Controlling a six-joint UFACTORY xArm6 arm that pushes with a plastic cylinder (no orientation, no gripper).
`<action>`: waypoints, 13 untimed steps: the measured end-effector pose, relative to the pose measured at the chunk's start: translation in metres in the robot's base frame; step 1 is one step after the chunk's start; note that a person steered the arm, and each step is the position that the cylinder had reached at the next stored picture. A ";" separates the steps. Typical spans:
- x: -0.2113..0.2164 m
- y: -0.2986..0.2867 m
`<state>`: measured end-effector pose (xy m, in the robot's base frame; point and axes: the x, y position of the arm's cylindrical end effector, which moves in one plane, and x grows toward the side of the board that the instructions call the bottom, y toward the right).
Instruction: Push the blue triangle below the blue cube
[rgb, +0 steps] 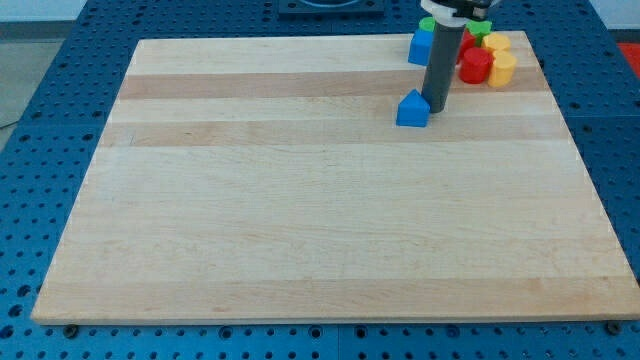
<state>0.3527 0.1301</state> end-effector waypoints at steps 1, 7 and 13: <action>0.038 0.001; -0.001 -0.150; -0.022 -0.103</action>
<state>0.3307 0.0272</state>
